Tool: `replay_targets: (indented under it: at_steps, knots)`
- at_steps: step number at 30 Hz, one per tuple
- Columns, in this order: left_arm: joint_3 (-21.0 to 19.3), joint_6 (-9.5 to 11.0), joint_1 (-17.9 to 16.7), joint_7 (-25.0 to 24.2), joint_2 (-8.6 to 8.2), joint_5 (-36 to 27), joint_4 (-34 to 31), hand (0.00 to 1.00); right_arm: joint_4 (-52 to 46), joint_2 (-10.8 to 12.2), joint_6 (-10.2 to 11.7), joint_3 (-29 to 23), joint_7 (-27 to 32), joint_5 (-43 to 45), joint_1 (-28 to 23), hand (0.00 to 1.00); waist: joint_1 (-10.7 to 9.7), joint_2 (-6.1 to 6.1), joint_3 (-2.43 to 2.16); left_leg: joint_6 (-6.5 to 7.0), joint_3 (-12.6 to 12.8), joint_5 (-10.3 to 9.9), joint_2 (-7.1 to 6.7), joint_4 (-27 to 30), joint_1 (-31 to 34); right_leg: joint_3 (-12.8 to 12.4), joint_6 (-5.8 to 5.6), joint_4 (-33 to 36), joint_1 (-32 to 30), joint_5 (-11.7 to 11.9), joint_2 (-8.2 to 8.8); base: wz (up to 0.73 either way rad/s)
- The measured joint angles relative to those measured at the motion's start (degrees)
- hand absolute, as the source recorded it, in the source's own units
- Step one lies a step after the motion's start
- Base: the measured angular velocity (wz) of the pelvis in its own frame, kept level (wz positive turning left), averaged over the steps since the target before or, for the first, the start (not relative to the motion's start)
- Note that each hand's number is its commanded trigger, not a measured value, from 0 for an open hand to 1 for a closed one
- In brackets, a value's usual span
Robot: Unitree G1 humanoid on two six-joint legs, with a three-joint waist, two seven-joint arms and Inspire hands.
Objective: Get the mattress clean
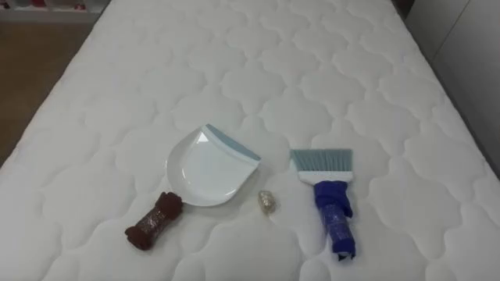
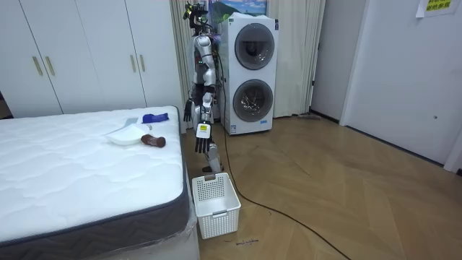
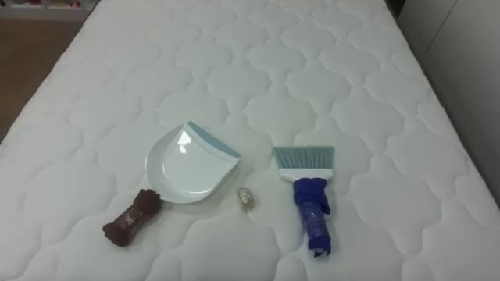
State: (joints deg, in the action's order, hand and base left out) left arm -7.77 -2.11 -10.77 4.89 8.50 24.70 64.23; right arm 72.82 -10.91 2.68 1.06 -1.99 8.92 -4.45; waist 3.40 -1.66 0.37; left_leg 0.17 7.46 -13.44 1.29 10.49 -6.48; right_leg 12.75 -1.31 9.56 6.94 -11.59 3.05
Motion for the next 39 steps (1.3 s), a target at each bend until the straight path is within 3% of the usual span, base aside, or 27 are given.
replay_targets:
  at_steps: [8,11,14,15,18,22,26,29,31,33,39]
  knots:
    - [-0.3,0.1,0.1,0.1,0.00,-0.4,0.0,0.00,0.3,0.0,0.5,-0.1,-0.1,0.2,0.1,0.00,-0.1,0.35,-0.29,0.00,-0.1,0.0,0.00,0.2,0.0,0.0,0.00,0.0,0.0,0.0,0.02,0.00]
    - [-0.3,0.7,0.3,1.3,0.02,-4.5,0.1,0.00,1.0,0.0,0.8,0.0,0.1,-0.1,0.4,0.00,-0.2,0.31,-0.22,0.00,0.0,0.0,0.04,0.2,-0.2,0.0,0.02,0.1,0.0,0.0,0.00,0.00]
    - [-0.5,2.5,0.4,2.4,0.01,-9.1,0.1,0.00,1.0,0.0,1.4,0.0,0.6,-0.2,0.5,0.00,0.0,0.39,-0.02,0.00,0.1,0.0,0.05,0.2,-0.1,-0.1,0.04,0.1,0.2,0.0,0.00,0.00]
    - [-1.0,3.3,0.3,2.5,0.03,-9.6,0.2,0.00,1.0,0.0,1.6,-0.1,0.7,-0.1,0.5,0.00,-0.1,-0.06,0.27,0.00,0.0,0.0,0.04,0.2,-0.1,0.0,0.04,0.1,0.2,0.0,0.01,0.00]
    - [-2.0,4.8,0.4,4.4,0.02,-12.7,0.0,0.00,0.9,0.0,2.5,-0.1,1.7,-0.1,0.5,0.00,-0.2,-0.02,0.28,0.00,0.0,0.0,0.03,0.2,0.1,0.0,0.03,0.1,0.0,0.0,0.02,0.00]
    - [-5.3,7.5,0.7,8.6,-0.05,-14.0,-0.1,0.00,0.8,-0.1,3.5,-0.2,2.7,0.3,0.5,0.00,0.0,0.16,-0.12,0.00,0.0,0.0,-0.01,0.2,0.0,-0.1,0.04,0.1,-0.3,0.0,0.03,0.00]
    - [-5.6,9.6,1.3,12.7,-0.07,-16.5,-1.0,0.00,1.0,-0.1,5.0,-0.2,2.8,0.3,0.5,0.00,0.0,0.14,-0.19,0.00,0.0,0.0,-0.06,0.2,-0.1,0.0,0.03,0.1,-0.1,0.0,0.10,0.00]
    - [-5.6,10.5,1.2,15.7,-0.15,-18.5,-7.7,0.00,0.9,-0.1,5.5,-0.2,3.4,0.7,0.7,0.00,0.0,-0.05,-0.29,0.00,0.0,0.0,-0.03,0.2,-0.1,0.1,0.03,0.2,-0.1,0.0,0.09,0.00]
    - [-5.6,13.9,1.8,18.4,-0.15,-19.0,-11.5,0.00,1.0,-0.2,6.2,-0.2,3.9,0.7,0.4,0.00,0.0,-0.06,-0.28,0.00,0.0,0.0,-0.03,0.2,-0.1,0.1,0.02,0.2,-0.1,0.0,0.10,0.00]
    - [-5.4,15.8,2.3,20.3,-0.16,-18.9,-13.5,0.00,1.0,-0.2,6.6,-0.2,3.9,0.7,0.3,0.00,-0.1,-0.01,-0.31,0.00,-0.1,0.0,-0.05,0.3,-0.1,0.0,0.03,0.3,-0.1,0.0,0.10,0.00]
    - [-4.4,18.9,2.5,26.8,0.04,-19.0,-20.4,0.00,0.8,-0.3,7.4,-0.1,3.9,0.9,-0.1,0.00,-0.3,-0.02,-0.30,0.00,-0.3,0.0,-0.05,0.3,-0.2,0.0,0.02,0.3,-0.1,0.0,0.08,0.00]
